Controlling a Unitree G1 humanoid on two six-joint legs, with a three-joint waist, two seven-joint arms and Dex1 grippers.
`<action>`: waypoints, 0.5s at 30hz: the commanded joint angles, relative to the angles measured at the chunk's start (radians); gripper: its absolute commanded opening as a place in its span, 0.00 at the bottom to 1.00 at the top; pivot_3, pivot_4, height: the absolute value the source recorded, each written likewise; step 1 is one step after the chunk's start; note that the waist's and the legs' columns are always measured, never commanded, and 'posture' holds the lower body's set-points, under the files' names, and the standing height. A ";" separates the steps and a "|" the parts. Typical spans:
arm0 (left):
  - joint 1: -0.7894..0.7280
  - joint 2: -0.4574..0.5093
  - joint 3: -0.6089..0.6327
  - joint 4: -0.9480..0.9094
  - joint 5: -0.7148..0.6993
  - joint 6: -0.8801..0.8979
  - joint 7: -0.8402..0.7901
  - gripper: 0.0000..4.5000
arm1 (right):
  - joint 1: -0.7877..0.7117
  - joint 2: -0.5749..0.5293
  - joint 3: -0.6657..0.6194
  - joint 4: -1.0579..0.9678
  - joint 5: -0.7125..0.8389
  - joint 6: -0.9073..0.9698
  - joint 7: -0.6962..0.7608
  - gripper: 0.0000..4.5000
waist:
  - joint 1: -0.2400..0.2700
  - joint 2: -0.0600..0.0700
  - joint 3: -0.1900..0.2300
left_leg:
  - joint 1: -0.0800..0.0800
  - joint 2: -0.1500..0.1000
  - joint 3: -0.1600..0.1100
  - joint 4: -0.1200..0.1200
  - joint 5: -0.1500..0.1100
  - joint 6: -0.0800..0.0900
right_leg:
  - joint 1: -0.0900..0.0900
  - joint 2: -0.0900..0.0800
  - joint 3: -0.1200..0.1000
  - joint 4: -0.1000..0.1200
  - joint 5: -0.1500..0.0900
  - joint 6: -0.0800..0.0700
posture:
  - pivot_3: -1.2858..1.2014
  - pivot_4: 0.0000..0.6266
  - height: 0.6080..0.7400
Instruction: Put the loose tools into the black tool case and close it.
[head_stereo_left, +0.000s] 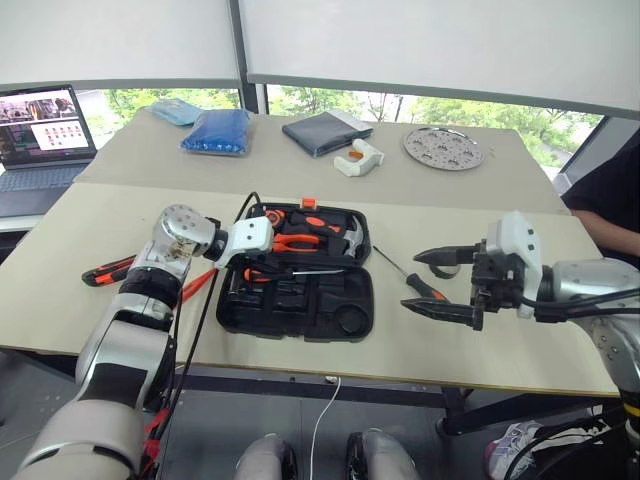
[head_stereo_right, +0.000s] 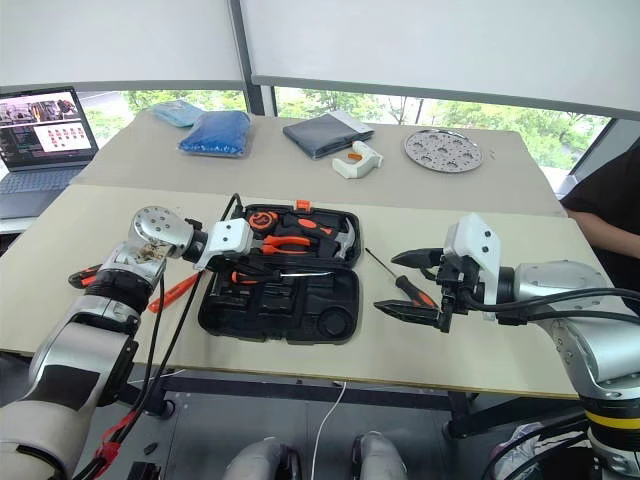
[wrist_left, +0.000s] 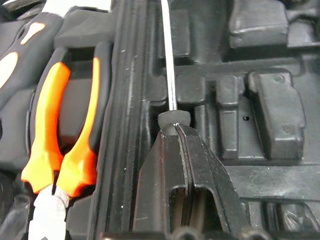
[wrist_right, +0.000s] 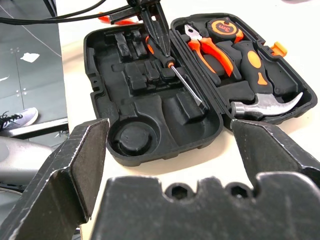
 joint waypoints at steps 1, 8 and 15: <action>0.001 -0.009 -0.045 0.050 0.076 -0.022 0.071 0.01 | -0.022 0.001 -0.017 -0.009 0.006 -0.015 -0.003 1.00 | 0.001 0.000 0.000 | 0.001 0.000 0.000 0.000 0.000 0.000 | 0.001 0.000 0.000 0.000 0.000 0.000 | 0.52 0.24 0.84; -0.035 -0.015 0.025 0.064 -0.015 0.068 0.032 0.01 | -0.003 -0.002 -0.032 -0.022 0.006 -0.012 -0.023 1.00 | 0.000 0.001 -0.001 | 0.006 0.000 -0.002 0.000 -0.005 0.010 | 0.006 -0.004 0.000 0.000 0.001 0.005 | 0.52 0.24 0.84; 0.091 0.092 0.302 -0.524 -0.434 0.708 -0.058 0.47 | 0.211 -0.033 -0.260 -0.044 0.019 0.061 -0.084 1.00 | -0.002 0.001 -0.001 | -0.006 0.000 -0.002 0.002 0.001 0.003 | -0.004 -0.002 0.002 0.001 0.003 0.001 | 0.52 0.24 0.84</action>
